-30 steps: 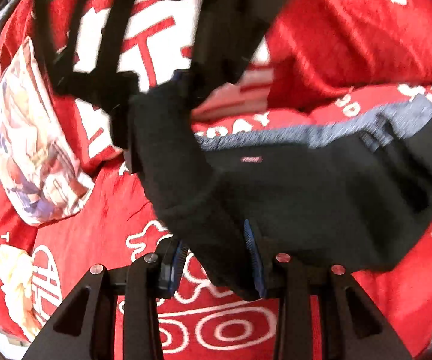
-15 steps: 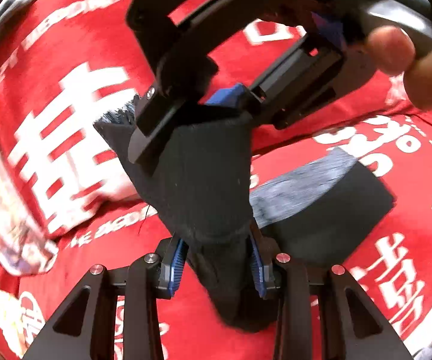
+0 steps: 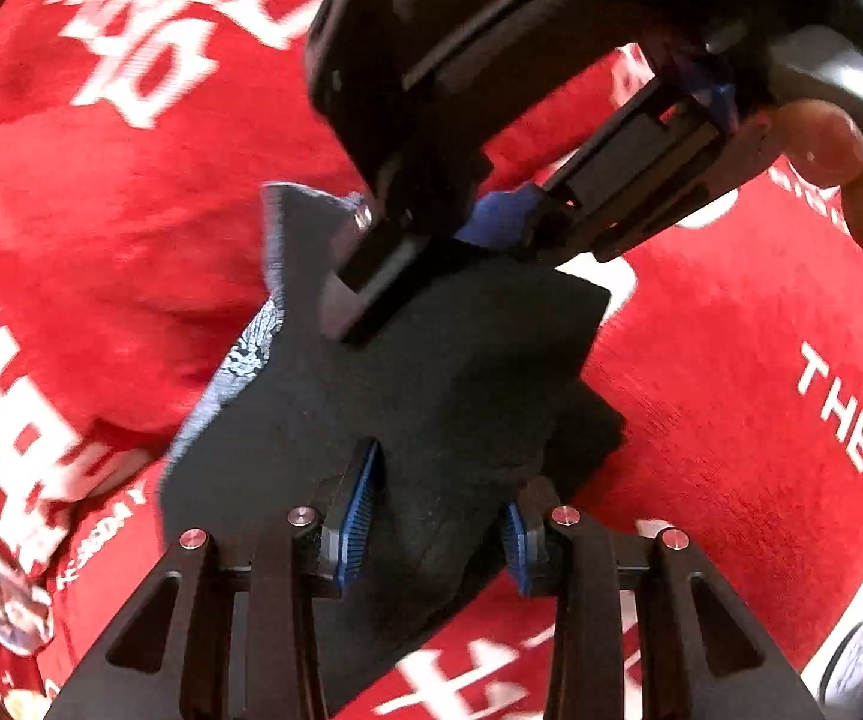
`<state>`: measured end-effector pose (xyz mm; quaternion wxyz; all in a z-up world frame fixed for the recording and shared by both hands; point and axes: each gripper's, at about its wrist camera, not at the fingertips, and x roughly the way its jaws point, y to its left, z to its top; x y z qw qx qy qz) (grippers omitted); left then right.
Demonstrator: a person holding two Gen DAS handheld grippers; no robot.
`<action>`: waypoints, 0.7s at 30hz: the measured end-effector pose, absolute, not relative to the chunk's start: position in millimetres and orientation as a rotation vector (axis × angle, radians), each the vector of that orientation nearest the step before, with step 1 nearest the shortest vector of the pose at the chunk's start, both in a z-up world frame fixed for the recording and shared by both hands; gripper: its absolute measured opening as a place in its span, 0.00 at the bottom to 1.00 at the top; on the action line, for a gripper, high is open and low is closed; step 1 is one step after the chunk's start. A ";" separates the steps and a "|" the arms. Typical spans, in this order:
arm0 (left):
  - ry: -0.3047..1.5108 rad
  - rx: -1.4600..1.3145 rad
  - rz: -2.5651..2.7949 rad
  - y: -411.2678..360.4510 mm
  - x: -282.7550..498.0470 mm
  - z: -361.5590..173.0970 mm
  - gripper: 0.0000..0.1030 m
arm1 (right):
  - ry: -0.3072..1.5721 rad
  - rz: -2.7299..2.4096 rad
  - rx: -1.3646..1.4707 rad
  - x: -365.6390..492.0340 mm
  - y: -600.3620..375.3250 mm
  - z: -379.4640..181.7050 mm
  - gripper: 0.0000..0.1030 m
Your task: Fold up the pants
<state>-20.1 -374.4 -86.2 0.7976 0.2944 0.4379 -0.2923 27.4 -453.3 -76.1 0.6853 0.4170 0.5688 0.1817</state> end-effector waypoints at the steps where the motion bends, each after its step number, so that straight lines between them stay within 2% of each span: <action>1: 0.957 0.649 -0.632 -381.8 -22.6 -96.9 0.37 | 1.287 0.377 0.932 24.1 -460.5 -88.2 0.16; 4: 0.967 0.693 -0.623 -389.6 -28.6 -113.7 0.38 | 1.330 0.303 0.936 16.9 -477.7 -123.8 0.16; 5: 0.964 0.698 -0.622 -389.0 -30.0 -114.8 0.42 | 1.337 0.287 0.945 14.5 -480.6 -134.1 0.16; 6: 0.964 0.698 -0.628 -386.5 -30.1 -113.8 0.46 | 1.335 0.278 0.958 12.4 -482.6 -140.8 0.16; 7: 0.977 0.690 -0.642 -383.4 -29.8 -111.9 0.59 | 1.329 0.272 0.968 11.0 -483.9 -143.2 0.16; 9: 0.988 0.669 -0.647 -370.1 -29.1 -102.7 0.68 | 1.323 0.252 0.987 8.4 -486.5 -145.8 0.22; 10: 0.982 0.663 -0.653 -363.4 -29.5 -96.6 0.68 | 1.328 0.238 0.984 5.4 -488.8 -146.0 0.26; 15: 0.964 0.596 -0.623 -316.1 -16.7 -61.0 0.68 | 1.338 0.111 0.875 -8.6 -497.4 -124.7 0.26; 21: 1.142 0.403 -0.392 -252.8 43.4 -74.5 0.68 | 1.320 0.043 0.825 -33.9 -500.2 -104.5 0.26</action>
